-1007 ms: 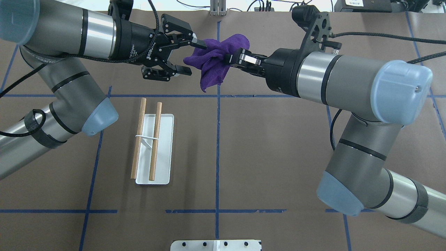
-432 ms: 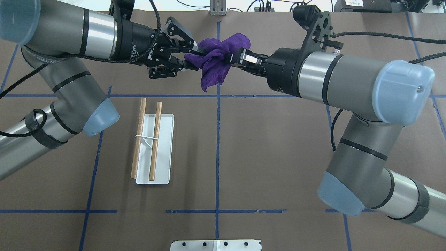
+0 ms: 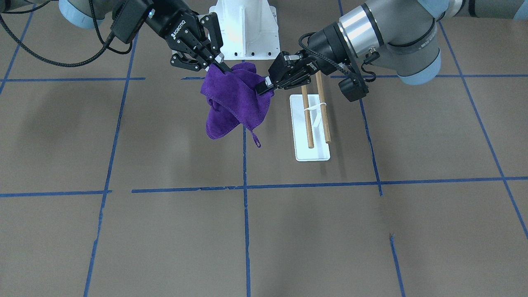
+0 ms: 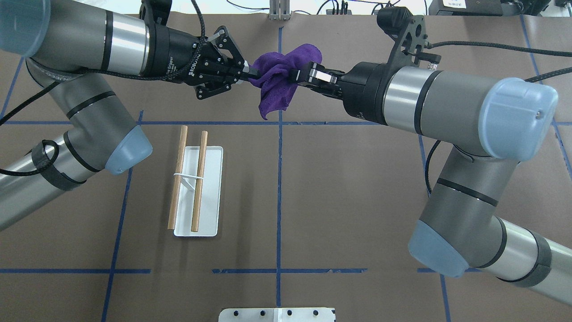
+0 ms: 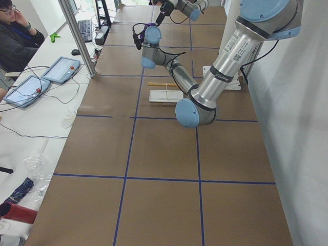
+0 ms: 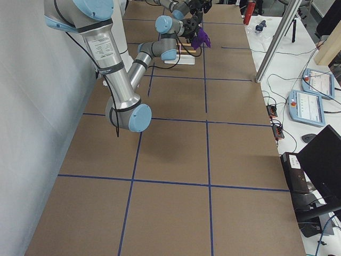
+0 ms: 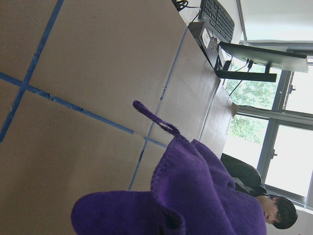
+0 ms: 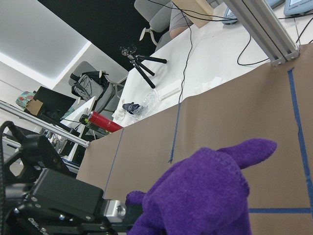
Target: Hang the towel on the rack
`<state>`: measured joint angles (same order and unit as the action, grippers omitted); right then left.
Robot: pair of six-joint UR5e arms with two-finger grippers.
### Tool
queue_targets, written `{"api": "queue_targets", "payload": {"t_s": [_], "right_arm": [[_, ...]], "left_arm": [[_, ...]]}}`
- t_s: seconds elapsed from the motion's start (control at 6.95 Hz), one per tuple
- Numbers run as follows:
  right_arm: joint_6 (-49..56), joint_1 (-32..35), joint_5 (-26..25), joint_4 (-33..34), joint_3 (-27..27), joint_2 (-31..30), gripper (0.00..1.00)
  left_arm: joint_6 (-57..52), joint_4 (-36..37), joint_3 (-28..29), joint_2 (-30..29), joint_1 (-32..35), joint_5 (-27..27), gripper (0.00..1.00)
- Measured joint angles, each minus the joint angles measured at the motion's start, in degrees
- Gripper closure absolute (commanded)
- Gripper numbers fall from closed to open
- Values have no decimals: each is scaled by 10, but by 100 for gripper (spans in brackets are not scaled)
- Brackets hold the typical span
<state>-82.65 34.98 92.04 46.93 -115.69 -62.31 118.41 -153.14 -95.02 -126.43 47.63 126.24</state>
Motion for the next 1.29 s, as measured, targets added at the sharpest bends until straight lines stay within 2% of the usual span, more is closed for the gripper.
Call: {"api": "queue_targets", "payload": {"t_s": [0.14, 1.01, 1.29], "right_arm": [[0, 0, 0, 0, 0, 0, 1], [-7, 2, 6, 0, -12, -7, 0], [-1, 31, 42, 5, -26, -41, 0]], "left_arm": [[-1, 0, 0, 0, 0, 0, 100], [0, 1, -4, 2, 0, -1, 100], [2, 2, -22, 15, 0, -25, 100]]}}
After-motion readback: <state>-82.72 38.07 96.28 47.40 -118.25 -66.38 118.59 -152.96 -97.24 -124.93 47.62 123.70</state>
